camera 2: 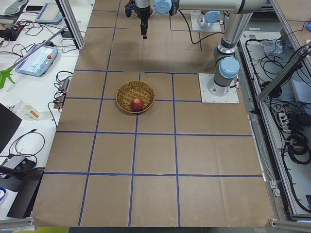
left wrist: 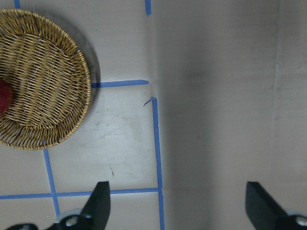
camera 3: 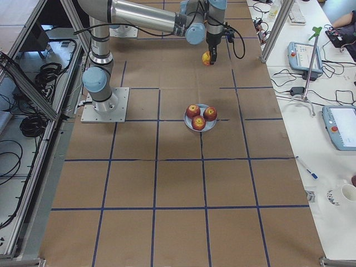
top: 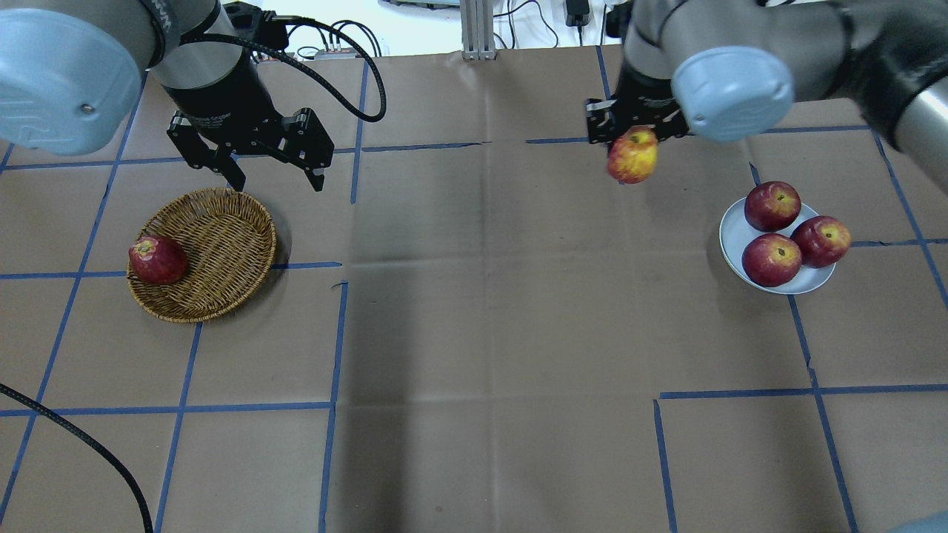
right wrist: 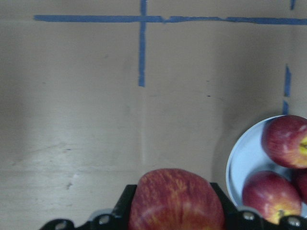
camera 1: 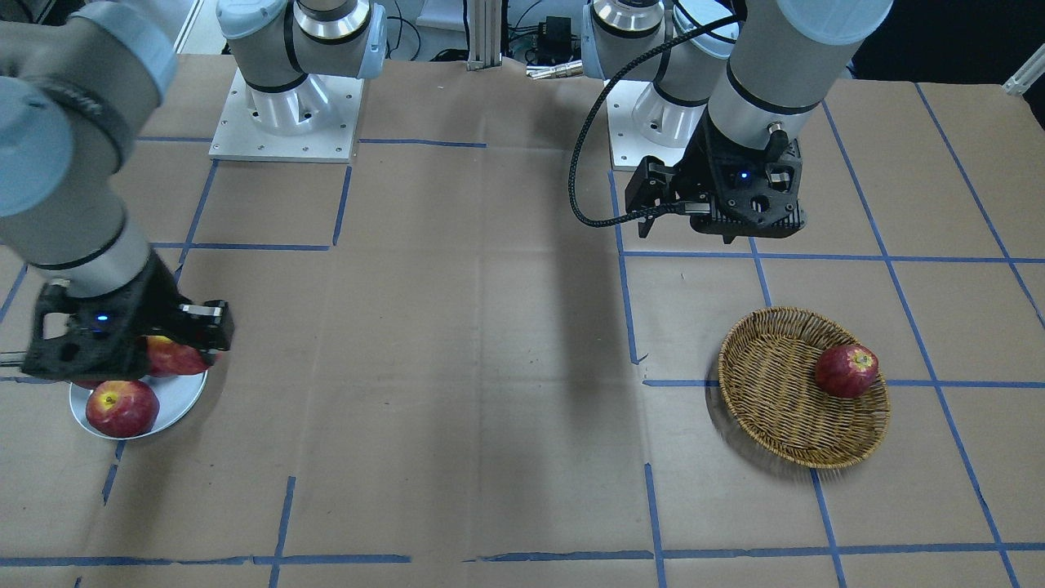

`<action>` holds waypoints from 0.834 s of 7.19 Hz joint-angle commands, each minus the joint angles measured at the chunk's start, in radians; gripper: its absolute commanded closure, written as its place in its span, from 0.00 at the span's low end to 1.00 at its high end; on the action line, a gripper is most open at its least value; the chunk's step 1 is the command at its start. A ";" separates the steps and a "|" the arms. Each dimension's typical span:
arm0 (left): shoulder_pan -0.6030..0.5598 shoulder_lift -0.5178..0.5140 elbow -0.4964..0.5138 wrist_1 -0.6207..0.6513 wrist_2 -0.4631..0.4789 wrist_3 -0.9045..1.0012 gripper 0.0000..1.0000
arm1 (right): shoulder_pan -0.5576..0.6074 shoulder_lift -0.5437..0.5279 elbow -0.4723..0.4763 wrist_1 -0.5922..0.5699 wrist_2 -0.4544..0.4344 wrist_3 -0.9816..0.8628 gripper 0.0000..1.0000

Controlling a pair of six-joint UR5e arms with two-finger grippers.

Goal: Transfer apple from basket to plate
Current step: 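Lift the apple with the right gripper and carry it over the plate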

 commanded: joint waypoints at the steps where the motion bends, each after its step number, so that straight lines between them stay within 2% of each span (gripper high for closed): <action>1: 0.000 0.000 0.000 -0.002 0.000 0.001 0.01 | -0.221 0.003 0.047 -0.011 0.004 -0.287 0.45; 2: 0.000 0.000 0.000 0.000 0.000 -0.001 0.01 | -0.264 0.007 0.096 -0.036 0.015 -0.302 0.45; 4: 0.000 0.000 0.000 0.000 0.000 -0.001 0.01 | -0.265 0.006 0.251 -0.234 0.019 -0.284 0.45; 5: 0.000 0.000 0.000 0.000 0.000 -0.001 0.01 | -0.263 0.007 0.296 -0.320 0.019 -0.281 0.45; 6: 0.001 0.000 -0.002 -0.002 0.000 -0.001 0.01 | -0.263 0.012 0.299 -0.333 0.019 -0.282 0.45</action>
